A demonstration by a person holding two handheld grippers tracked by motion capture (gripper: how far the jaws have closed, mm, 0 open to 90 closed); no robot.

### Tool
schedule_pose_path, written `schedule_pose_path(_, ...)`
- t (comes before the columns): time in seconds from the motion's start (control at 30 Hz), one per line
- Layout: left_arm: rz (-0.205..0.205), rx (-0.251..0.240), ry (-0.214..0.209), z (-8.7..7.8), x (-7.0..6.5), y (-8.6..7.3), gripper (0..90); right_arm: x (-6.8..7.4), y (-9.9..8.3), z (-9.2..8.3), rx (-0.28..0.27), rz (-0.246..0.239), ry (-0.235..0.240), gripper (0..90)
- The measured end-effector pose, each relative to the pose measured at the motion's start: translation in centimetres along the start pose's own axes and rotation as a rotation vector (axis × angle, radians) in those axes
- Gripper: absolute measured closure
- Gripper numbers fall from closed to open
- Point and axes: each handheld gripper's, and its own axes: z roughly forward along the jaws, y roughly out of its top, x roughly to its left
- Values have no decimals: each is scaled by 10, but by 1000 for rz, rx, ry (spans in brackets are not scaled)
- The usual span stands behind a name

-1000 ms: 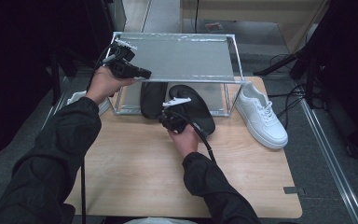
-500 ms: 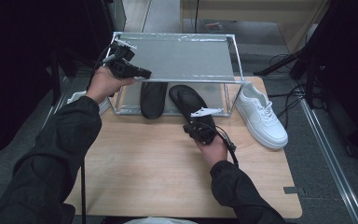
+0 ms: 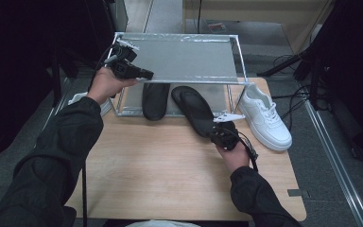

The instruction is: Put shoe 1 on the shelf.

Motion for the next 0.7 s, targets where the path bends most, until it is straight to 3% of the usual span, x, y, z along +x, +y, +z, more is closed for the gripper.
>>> schedule_pose_path(0.1,3,1,3,0,0,0,861,-6,-4,-2,8,2,-35,900)
schedule_pose_path(0.43,4,-1,4,0,-1,0,864,-27,-21,-3,42,56,-77,900)
schedule_pose_path(0.6,3,-4,4,0,-1,-1,863,-28,-20,-6,43,47,-88,900)
schedule_pose_path(0.7,3,-5,2,0,-1,-1,864,-30,-22,-8,49,64,-90,900)
